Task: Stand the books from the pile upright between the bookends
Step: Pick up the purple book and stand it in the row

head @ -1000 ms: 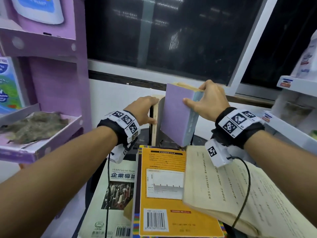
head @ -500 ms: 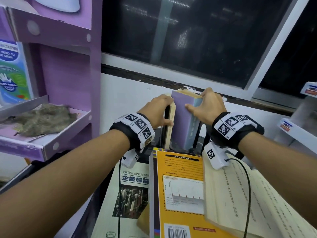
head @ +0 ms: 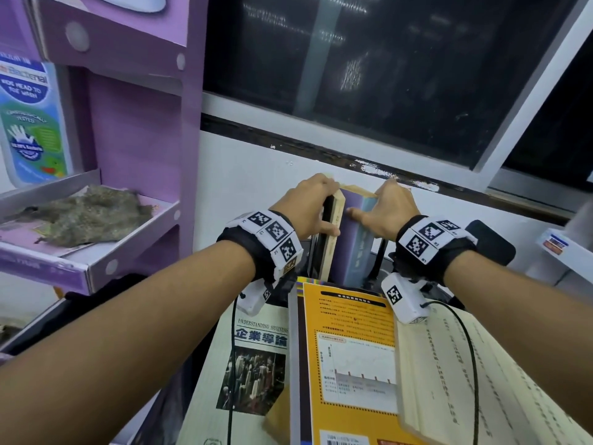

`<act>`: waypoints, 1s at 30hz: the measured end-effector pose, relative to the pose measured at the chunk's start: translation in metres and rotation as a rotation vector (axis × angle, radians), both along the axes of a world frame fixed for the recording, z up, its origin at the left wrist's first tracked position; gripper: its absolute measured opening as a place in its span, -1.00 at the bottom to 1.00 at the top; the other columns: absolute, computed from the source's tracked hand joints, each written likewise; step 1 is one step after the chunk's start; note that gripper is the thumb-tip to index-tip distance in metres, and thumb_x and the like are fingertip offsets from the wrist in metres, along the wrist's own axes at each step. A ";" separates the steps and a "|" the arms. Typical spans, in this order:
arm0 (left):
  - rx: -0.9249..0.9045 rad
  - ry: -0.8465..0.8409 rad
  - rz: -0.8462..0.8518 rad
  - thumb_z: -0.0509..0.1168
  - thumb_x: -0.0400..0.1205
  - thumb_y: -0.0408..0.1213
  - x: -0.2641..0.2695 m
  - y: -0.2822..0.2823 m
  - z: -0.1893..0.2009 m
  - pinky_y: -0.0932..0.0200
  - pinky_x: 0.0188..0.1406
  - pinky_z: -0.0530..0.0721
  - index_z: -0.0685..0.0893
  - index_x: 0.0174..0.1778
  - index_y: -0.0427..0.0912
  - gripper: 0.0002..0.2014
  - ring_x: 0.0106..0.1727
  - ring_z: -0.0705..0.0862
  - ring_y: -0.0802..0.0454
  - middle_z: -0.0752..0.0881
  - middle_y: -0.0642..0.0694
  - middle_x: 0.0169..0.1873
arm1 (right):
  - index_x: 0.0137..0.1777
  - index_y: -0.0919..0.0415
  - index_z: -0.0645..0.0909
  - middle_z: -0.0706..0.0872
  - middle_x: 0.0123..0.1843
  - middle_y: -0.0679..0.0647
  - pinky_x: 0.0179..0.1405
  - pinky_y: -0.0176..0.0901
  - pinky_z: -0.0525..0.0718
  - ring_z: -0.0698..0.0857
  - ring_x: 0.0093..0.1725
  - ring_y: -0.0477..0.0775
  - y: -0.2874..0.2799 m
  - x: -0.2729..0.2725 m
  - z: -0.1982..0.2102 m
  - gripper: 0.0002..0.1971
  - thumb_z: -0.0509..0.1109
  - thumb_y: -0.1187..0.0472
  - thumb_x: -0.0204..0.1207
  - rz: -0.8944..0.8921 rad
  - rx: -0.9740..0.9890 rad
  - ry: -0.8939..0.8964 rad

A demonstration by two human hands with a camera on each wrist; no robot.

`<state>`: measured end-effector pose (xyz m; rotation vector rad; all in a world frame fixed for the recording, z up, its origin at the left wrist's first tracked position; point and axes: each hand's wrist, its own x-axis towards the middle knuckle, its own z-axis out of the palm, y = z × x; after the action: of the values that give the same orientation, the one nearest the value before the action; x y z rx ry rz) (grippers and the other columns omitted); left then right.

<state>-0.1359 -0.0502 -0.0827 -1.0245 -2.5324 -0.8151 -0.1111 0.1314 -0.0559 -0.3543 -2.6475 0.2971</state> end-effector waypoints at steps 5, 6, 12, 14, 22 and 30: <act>-0.016 -0.005 0.000 0.63 0.41 -0.06 -0.001 0.001 0.000 -0.06 0.29 0.62 0.57 0.36 -0.15 -0.36 0.35 0.54 -0.12 0.51 -0.12 0.43 | 0.24 0.28 0.40 0.64 -0.03 0.16 -0.58 -0.18 0.42 0.62 -0.29 0.06 0.006 0.006 0.007 -0.27 0.62 -0.22 0.36 0.011 -0.025 -0.118; -0.017 -0.006 0.002 0.63 0.41 -0.06 -0.001 0.001 0.000 -0.08 0.29 0.63 0.56 0.39 -0.15 -0.34 0.35 0.54 -0.12 0.52 -0.12 0.43 | 0.30 0.25 0.36 0.65 0.01 0.16 -0.54 -0.15 0.56 0.67 -0.28 0.08 0.007 0.008 0.008 -0.26 0.63 -0.18 0.36 0.037 -0.047 -0.148; -0.025 -0.012 0.002 0.65 0.39 -0.07 0.000 0.004 0.003 -0.13 0.23 0.67 0.59 0.35 -0.21 -0.34 0.30 0.57 -0.12 0.56 -0.14 0.35 | 0.70 -0.06 0.21 0.51 0.51 0.02 0.05 0.01 0.80 0.82 0.02 0.19 0.005 0.024 0.007 -0.09 0.59 -0.16 0.42 0.299 0.061 -0.335; -0.023 -0.012 -0.002 0.65 0.39 -0.08 0.001 0.005 0.003 -0.13 0.22 0.67 0.59 0.34 -0.26 -0.34 0.28 0.58 -0.13 0.57 -0.15 0.34 | 0.73 -0.08 0.14 0.51 0.51 0.05 0.05 -0.01 0.80 0.81 -0.05 0.11 0.003 0.027 0.007 -0.05 0.57 -0.18 0.43 0.364 0.070 -0.364; -0.023 -0.025 -0.022 0.65 0.39 -0.12 0.000 0.004 0.004 -0.13 0.21 0.68 0.61 0.29 -0.26 -0.39 0.22 0.61 -0.09 0.58 -0.12 0.29 | 0.70 -0.11 0.00 0.45 0.35 0.23 0.27 0.22 0.66 0.62 0.23 0.30 -0.002 0.019 0.003 0.14 0.70 -0.11 0.27 0.332 0.233 -0.483; -0.021 -0.026 -0.024 0.64 0.41 -0.12 0.003 0.002 0.004 -0.09 0.30 0.65 0.60 0.38 -0.21 -0.35 0.30 0.59 -0.07 0.57 -0.12 0.36 | 0.71 -0.08 0.01 0.42 0.37 0.20 0.29 0.16 0.65 0.60 0.26 0.25 -0.002 0.009 -0.004 0.10 0.68 -0.08 0.32 0.359 0.241 -0.418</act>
<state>-0.1327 -0.0482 -0.0790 -1.0596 -2.5603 -0.8161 -0.1019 0.1291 -0.0596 0.1602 -3.1107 0.0068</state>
